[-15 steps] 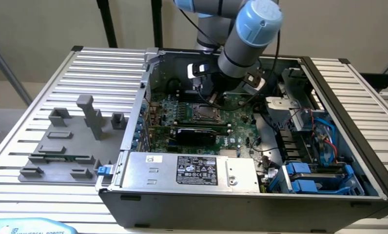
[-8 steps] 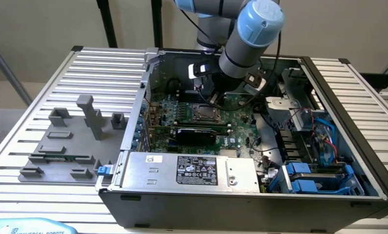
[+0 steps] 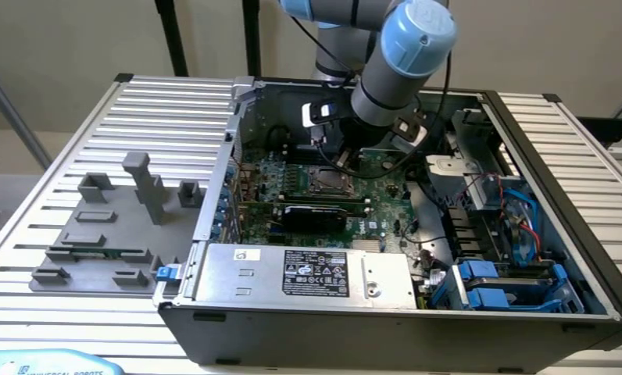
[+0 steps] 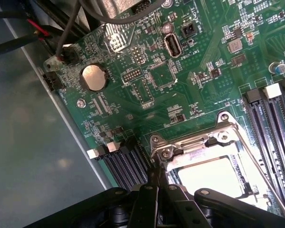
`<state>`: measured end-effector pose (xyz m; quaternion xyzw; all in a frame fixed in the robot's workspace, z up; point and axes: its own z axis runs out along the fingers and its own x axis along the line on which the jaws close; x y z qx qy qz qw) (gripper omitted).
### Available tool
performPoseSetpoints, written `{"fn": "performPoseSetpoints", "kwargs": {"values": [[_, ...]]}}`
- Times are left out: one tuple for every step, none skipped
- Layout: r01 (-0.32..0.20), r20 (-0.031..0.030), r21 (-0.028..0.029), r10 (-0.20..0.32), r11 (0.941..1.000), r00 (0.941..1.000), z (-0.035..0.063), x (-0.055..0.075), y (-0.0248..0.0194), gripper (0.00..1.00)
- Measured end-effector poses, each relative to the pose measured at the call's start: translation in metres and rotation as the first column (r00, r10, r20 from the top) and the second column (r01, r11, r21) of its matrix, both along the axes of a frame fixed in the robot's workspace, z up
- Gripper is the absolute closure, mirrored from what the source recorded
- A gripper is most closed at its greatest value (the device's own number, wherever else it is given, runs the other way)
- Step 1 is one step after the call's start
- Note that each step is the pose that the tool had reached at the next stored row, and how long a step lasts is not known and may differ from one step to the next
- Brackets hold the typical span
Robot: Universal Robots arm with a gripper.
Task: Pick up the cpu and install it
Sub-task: 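Install the first cpu locking lever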
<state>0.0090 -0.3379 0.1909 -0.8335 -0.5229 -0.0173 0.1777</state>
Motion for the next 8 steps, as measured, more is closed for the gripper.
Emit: {"fn": "performPoseSetpoints", "kwargs": {"values": [[0.0, -0.0002, 0.0013, 0.0, 1.0, 1.0, 0.0001, 0.0, -0.0002, 0.89], [0.0, -0.0005, 0.0027, 0.0, 1.0, 1.0, 0.0001, 0.0, -0.0005, 0.89], [0.0, -0.0008, 0.0042, 0.0, 1.0, 1.0, 0.0002, 0.0, -0.0007, 0.89], [0.0, -0.0012, 0.0061, 0.0, 1.0, 1.0, 0.0002, 0.0, -0.0011, 0.89], [0.001, -0.0014, 0.0074, -0.001, 1.0, 1.0, 0.0002, 0.0, -0.0014, 0.89], [0.002, -0.0016, 0.0089, -0.001, 1.0, 1.0, 0.0002, 0.0, -0.0017, 0.89], [0.002, -0.0018, 0.0101, -0.002, 0.9999, 1.0, 0.0002, 0.0, -0.0019, 0.89], [0.003, -0.0019, 0.0108, -0.003, 0.9999, 1.0, 0.0002, 0.0, -0.002, 0.89]]}}
